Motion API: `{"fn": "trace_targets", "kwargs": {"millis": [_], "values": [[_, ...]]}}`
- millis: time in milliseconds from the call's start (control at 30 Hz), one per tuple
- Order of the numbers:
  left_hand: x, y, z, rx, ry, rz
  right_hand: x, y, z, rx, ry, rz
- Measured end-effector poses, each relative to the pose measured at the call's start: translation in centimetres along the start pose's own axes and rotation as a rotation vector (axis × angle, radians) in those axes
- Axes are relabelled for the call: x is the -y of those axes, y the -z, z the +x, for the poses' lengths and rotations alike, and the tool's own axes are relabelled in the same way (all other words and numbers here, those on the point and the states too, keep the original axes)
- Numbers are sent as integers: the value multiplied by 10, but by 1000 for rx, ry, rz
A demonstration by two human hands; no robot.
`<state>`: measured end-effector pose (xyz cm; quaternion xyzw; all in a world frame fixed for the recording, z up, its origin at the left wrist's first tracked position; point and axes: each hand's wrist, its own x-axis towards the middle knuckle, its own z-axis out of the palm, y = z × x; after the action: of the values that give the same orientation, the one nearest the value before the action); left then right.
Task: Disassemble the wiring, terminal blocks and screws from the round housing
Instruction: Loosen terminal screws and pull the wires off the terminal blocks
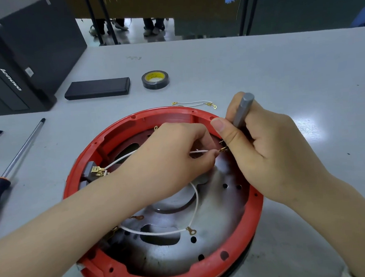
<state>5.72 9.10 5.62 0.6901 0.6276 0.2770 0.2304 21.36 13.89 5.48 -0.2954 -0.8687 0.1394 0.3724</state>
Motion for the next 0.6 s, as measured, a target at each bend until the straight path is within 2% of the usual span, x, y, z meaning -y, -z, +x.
{"fn": "trace_targets", "kwargs": {"millis": [167,467,600], "values": [[1,-1,0,-1,13,7,-6,-5,0,-1,-160,199],[0,-1,0,-24,22,44,-8,-8,-4,-110,-217,359],[-1,0,-1,-35,25,44,-7,-6,-6,-117,-193,327]]}}
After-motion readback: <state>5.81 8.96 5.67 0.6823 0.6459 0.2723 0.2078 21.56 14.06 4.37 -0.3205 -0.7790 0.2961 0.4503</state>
